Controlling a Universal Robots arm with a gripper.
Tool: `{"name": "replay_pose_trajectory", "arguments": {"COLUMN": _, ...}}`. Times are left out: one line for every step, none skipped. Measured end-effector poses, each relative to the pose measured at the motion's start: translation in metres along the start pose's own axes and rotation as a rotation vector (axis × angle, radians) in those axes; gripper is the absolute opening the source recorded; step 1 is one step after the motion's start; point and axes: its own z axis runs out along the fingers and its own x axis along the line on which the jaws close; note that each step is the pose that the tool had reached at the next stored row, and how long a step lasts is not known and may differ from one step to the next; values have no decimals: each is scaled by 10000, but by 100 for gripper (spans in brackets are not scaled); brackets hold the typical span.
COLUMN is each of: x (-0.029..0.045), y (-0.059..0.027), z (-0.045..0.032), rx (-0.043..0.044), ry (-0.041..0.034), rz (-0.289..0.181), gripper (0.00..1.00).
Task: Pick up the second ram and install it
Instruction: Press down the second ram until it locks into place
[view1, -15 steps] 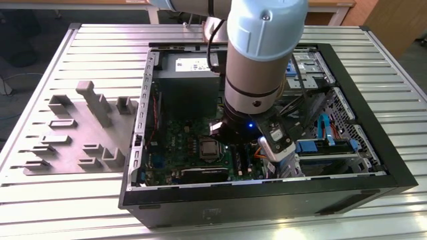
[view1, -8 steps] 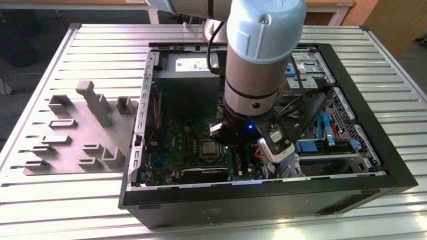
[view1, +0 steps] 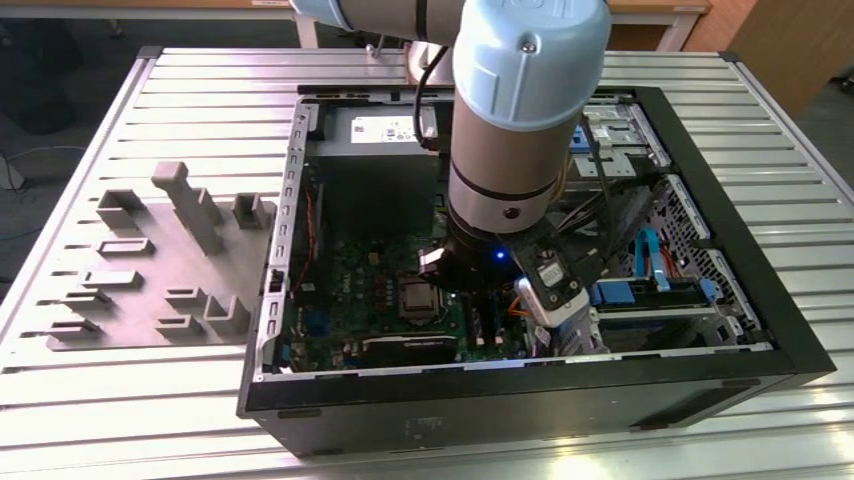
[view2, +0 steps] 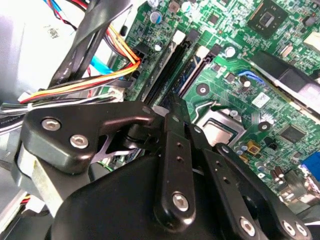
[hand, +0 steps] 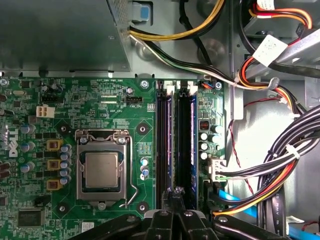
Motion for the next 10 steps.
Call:
{"name": "replay_pose_trajectory", "arguments": {"x": 0, "y": 0, "z": 0, "rx": 0, "ry": 0, "rz": 0, "gripper": 11}}
{"name": "replay_pose_trajectory", "arguments": {"x": 0, "y": 0, "z": 0, "rx": -1, "ry": 0, "rz": 0, "gripper": 11}}
{"name": "replay_pose_trajectory", "arguments": {"x": 0, "y": 0, "z": 0, "rx": -1, "ry": 0, "rz": 0, "gripper": 11}}
{"name": "replay_pose_trajectory", "arguments": {"x": 0, "y": 0, "z": 0, "rx": -1, "ry": 0, "rz": 0, "gripper": 11}}
{"name": "replay_pose_trajectory", "arguments": {"x": 0, "y": 0, "z": 0, "rx": -1, "ry": 0, "rz": 0, "gripper": 11}}
{"name": "replay_pose_trajectory", "arguments": {"x": 0, "y": 0, "z": 0, "rx": -1, "ry": 0, "rz": 0, "gripper": 11}}
{"name": "replay_pose_trajectory", "arguments": {"x": 0, "y": 0, "z": 0, "rx": -1, "ry": 0, "rz": 0, "gripper": 11}}
{"name": "replay_pose_trajectory", "arguments": {"x": 0, "y": 0, "z": 0, "rx": -1, "ry": 0, "rz": 0, "gripper": 11}}
{"name": "replay_pose_trajectory", "arguments": {"x": 0, "y": 0, "z": 0, "rx": -1, "ry": 0, "rz": 0, "gripper": 11}}
{"name": "replay_pose_trajectory", "arguments": {"x": 0, "y": 0, "z": 0, "rx": -1, "ry": 0, "rz": 0, "gripper": 11}}
